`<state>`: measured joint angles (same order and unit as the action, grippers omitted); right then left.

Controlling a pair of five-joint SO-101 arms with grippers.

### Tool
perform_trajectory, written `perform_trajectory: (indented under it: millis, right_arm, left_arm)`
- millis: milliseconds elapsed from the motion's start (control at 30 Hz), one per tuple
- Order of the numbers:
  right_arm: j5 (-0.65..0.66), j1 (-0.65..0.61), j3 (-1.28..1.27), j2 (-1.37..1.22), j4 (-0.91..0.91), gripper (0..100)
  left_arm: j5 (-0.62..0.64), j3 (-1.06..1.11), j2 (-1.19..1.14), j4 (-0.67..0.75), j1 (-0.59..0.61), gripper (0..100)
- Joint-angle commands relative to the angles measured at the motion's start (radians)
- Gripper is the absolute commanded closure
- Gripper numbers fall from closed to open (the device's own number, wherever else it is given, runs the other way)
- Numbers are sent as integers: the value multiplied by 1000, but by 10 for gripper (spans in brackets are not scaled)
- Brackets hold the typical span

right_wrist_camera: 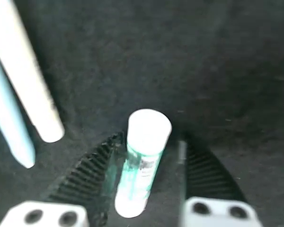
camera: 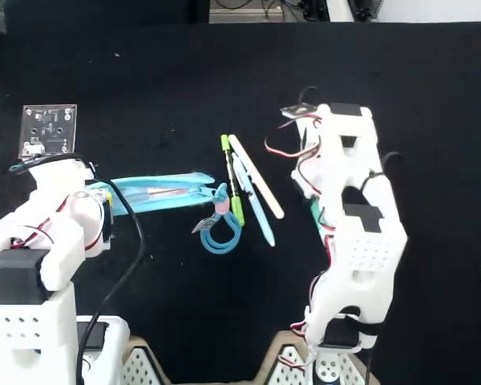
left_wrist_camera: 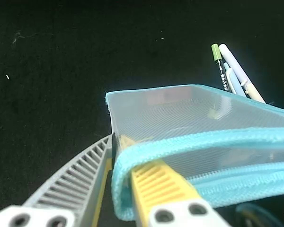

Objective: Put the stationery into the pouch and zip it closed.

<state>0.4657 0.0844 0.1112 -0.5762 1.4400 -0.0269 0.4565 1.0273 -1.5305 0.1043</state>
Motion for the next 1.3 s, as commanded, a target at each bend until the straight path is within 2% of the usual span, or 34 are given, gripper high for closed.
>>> perform_trajectory:
  millis: [0,167,433,667,767,900,1000,1133,1267]
  right_arm:
    - [2,-14,-27,68,-44,972]
    - [-18,-11,-105,216,-34,988]
    - [-28,-57,-403,659,-120,988]
    - [-118,-72,-506,1021,-129,988]
    - [-195,-81,-532,1168,-129,987]
    - [-259,-169,-542,1369,-109,987]
    - [-287,-305,-541,1518,-115,987]
    - [-336,-500,-545,1652,-176,987]
    - [-407,-592,-545,1699,-272,987]
  left_arm:
    - [5,2,-3,6,-1,970]
    - [5,2,-5,8,-2,970]
    - [5,2,-5,8,-2,970]
    - [5,2,-3,6,-2,970]
    - [5,1,-3,6,-2,970]
    - [5,1,-3,6,-2,970]
    - [5,1,-3,6,-2,970]
    - [5,1,-3,6,-2,970]
    - [5,1,-3,6,-2,970]
